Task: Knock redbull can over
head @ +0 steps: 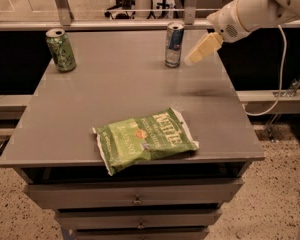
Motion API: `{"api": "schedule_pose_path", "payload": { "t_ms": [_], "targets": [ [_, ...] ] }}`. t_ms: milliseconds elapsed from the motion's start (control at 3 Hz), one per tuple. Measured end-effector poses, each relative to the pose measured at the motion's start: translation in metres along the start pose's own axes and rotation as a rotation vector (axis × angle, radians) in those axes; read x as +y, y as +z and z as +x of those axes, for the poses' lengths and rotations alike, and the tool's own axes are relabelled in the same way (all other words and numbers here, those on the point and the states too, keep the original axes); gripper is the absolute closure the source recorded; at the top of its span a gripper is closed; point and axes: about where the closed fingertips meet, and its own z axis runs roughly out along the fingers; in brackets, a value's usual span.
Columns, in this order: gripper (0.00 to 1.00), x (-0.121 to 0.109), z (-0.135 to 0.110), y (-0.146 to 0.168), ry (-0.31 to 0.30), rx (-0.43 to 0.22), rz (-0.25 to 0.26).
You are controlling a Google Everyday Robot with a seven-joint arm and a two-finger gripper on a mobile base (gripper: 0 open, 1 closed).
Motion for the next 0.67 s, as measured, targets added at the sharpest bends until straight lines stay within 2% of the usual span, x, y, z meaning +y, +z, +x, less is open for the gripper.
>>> {"api": "schedule_pose_path", "payload": {
  "t_ms": [333,667],
  "targets": [
    [0.0,-0.011,-0.011,0.03,0.067,-0.109,-0.03],
    [0.0,-0.003,-0.021,0.056,0.145,-0.235,-0.115]
  ]
}}
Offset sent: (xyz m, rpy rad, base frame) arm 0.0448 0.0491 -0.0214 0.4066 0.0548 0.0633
